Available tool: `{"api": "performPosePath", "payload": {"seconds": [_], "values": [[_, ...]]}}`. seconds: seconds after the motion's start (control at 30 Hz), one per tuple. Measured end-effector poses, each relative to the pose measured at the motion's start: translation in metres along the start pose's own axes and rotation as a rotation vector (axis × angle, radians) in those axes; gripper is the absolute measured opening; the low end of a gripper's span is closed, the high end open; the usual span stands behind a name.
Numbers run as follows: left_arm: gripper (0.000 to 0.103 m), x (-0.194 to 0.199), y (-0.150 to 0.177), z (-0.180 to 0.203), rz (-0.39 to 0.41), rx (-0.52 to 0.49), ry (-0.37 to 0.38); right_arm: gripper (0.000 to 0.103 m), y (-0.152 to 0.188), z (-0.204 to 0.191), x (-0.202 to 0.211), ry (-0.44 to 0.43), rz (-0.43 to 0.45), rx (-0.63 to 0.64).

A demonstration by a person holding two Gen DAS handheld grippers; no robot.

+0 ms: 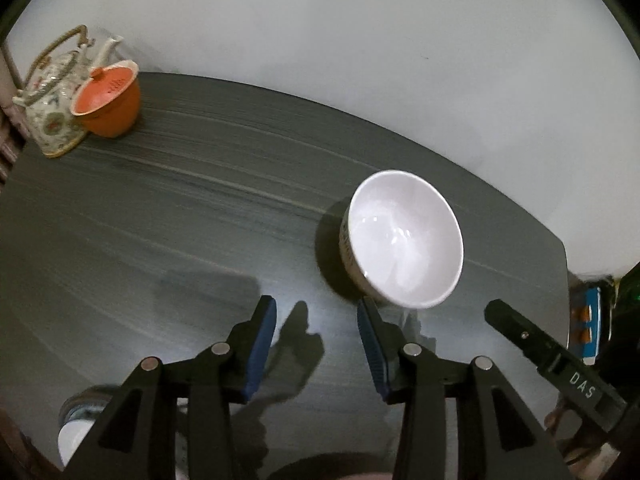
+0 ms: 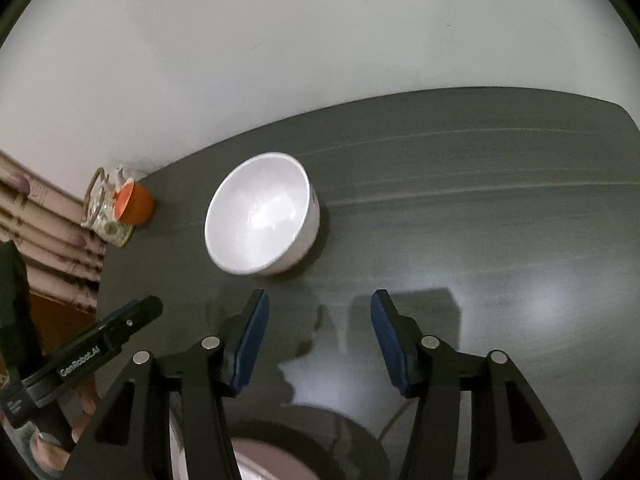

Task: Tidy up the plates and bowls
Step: 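Move the right tool to the white 'Rabbit' bowl and grip its rim, then lift the 'Rabbit' bowl with the right tool and lower it into the white bowl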

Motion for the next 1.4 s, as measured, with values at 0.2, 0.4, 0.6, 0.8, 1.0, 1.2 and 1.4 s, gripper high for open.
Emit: {"api": "performPosePath", "payload": {"seconds": [0.2, 0.4, 0.6, 0.8, 1.0, 1.2, 1.4], "values": [[0.043, -0.028, -0.023, 0.002, -0.018, 0.04, 0.0, 0.05, -0.019, -0.003, -0.027, -0.012, -0.015, -0.016], [0.043, -0.051, -0.028, 0.011, -0.046, 0.032, 0.017, 0.049, -0.028, 0.0, -0.054, 0.006, -0.037, -0.027], [0.043, -0.067, -0.021, 0.011, -0.07, 0.011, 0.003, 0.046, -0.029, -0.002, -0.073, 0.009, -0.058, -0.028], [0.026, -0.076, -0.02, 0.018, -0.065, -0.003, 0.015, 0.035, -0.026, -0.002, -0.087, 0.01, -0.069, -0.036], [0.014, -0.073, -0.015, 0.026, -0.068, -0.016, 0.019, 0.02, -0.022, -0.002, -0.092, -0.018, -0.082, -0.055], [0.014, -0.063, -0.002, 0.029, -0.088, -0.03, 0.003, 0.02, -0.016, -0.006, -0.089, -0.016, -0.084, -0.05], [0.014, -0.04, 0.009, 0.043, -0.068, -0.046, 0.003, 0.02, -0.009, -0.015, -0.079, -0.012, -0.076, -0.041]]}}
Point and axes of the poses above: each gripper's, at about its wrist camera, not at the fingertips, and x roughly against the way its jaws point, z to its right, y to its underside, the point moved 7 cm from there along -x, roughly the way its jaws point, and after that the axes turned 6 degrees about z, right-handed, at the moved point
